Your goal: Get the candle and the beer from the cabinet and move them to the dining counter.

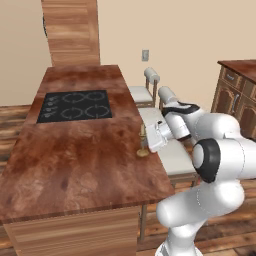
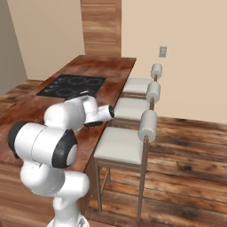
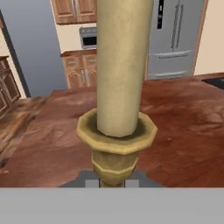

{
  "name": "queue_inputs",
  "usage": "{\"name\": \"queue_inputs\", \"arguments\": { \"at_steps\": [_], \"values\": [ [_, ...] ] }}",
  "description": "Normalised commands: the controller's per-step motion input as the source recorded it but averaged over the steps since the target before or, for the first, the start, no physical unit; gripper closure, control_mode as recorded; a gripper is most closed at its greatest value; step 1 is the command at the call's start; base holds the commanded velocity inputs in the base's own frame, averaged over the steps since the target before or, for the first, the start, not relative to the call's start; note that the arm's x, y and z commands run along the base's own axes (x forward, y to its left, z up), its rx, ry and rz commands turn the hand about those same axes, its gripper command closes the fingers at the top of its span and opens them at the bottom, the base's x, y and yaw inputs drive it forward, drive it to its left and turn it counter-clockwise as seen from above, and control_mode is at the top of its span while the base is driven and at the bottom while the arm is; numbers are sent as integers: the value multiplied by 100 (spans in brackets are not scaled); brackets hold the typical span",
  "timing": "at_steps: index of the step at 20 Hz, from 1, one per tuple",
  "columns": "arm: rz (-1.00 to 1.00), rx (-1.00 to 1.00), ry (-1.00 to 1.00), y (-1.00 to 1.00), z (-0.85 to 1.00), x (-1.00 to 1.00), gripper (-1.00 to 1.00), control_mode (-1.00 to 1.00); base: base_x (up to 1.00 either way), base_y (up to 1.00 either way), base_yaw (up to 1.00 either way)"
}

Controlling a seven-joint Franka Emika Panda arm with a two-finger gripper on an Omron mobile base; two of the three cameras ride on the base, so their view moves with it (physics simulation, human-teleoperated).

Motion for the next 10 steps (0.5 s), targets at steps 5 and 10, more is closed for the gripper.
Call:
{"name": "queue_inputs", "arguments": {
  "at_steps": [5,10],
  "values": [
    [4,0,-1,0,-36,23,100,-100,0,0,0],
    [4,0,0,0,-33,27,100,-100,0,0,0]
  ]
}}
